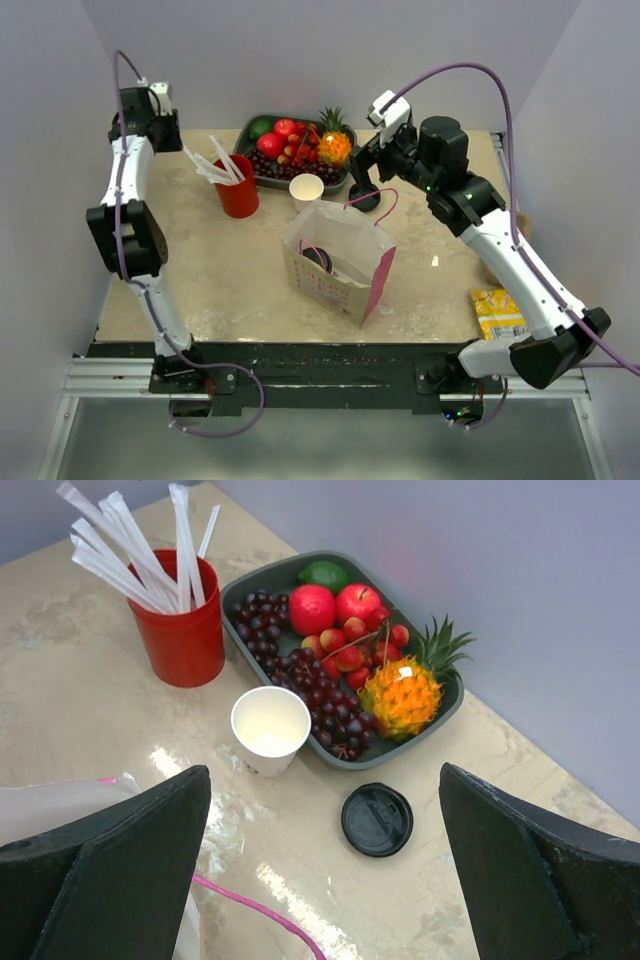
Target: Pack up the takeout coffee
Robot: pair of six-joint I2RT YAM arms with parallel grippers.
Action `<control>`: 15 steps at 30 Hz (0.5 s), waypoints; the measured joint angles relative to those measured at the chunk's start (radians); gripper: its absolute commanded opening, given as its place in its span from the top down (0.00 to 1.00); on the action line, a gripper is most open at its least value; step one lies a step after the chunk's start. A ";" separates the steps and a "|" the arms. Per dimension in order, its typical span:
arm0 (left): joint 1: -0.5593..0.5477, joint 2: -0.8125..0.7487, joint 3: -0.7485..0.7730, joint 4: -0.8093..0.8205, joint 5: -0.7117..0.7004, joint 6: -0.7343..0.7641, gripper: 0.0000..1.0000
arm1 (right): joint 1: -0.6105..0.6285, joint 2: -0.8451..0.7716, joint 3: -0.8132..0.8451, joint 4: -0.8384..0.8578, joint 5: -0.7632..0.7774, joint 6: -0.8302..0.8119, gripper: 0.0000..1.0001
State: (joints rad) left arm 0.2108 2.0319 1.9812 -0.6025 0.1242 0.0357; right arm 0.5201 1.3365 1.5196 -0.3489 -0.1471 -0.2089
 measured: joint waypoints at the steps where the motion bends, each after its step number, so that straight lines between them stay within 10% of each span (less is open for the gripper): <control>1: -0.004 0.043 0.017 0.001 0.000 0.000 0.59 | 0.000 0.006 0.000 -0.003 0.000 0.000 0.01; 15: -0.041 0.420 0.230 0.013 0.019 -0.081 0.55 | -0.011 0.116 0.024 -0.080 0.010 -0.017 0.01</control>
State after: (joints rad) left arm 0.1696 2.4519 2.2116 -0.5896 0.1429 -0.0452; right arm 0.5091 1.4528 1.5440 -0.4290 -0.1371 -0.2256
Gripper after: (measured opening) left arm 0.450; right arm 0.987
